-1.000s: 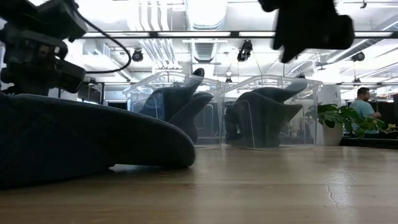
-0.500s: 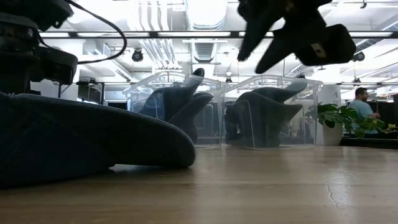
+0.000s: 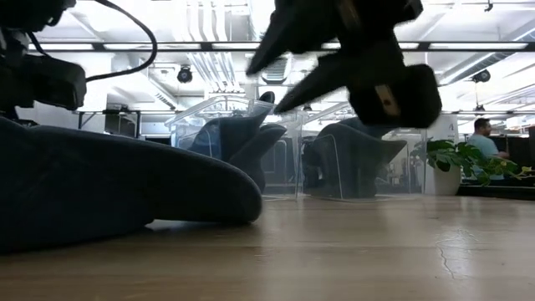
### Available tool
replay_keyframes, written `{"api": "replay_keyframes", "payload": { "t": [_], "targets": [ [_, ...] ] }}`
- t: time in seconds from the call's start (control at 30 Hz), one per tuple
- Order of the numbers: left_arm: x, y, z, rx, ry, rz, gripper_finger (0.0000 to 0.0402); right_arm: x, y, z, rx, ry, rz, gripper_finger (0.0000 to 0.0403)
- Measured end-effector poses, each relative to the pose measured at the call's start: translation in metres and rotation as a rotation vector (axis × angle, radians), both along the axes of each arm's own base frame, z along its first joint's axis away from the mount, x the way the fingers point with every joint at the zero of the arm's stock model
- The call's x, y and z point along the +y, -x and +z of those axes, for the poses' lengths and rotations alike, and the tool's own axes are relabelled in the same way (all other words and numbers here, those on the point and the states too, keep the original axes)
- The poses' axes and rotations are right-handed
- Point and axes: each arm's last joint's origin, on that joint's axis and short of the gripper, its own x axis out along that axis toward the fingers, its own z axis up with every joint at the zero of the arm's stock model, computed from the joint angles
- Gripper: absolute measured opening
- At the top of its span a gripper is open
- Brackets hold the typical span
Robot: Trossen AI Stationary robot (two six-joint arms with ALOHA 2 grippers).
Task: Pick & Place hat
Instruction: Put the blue cap into the left bin
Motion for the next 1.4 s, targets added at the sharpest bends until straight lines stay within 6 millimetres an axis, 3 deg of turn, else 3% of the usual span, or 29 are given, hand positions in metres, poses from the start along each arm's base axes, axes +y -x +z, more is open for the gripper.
{"api": "replay_keyframes", "payload": {
  "t": [0.2,0.47,0.63,0.83,0.97,1.17,1.4],
  "targets": [
    [-0.006,0.002,0.002,-0.025,-0.003,-0.062,0.0154,0.012,-0.003,0.009,-0.072,0.272,0.315,0.0093],
    [-0.009,-0.007,0.024,-0.102,0.007,-0.046,0.0154,0.003,-0.009,0.005,-0.006,0.650,0.696,0.0075],
    [-0.012,-0.012,0.040,-0.150,0.023,-0.031,0.0154,-0.002,-0.024,0.006,-0.072,0.862,0.889,0.0087],
    [-0.013,-0.016,0.055,-0.193,0.030,-0.017,0.0154,0.010,-0.037,0.002,-0.103,1.018,1.152,0.0120],
    [-0.014,-0.018,0.059,-0.201,0.027,-0.001,0.0154,0.011,-0.039,0.004,-0.039,1.099,1.173,0.0147],
    [-0.015,-0.018,0.060,-0.167,0.072,0.019,0.0154,0.006,-0.036,-0.013,-0.023,1.118,1.162,0.0182],
    [-0.029,0.001,0.061,0.022,0.134,-0.092,0.0153,0.008,-0.039,-0.026,-0.121,1.149,1.137,0.0195]
  ]
}}
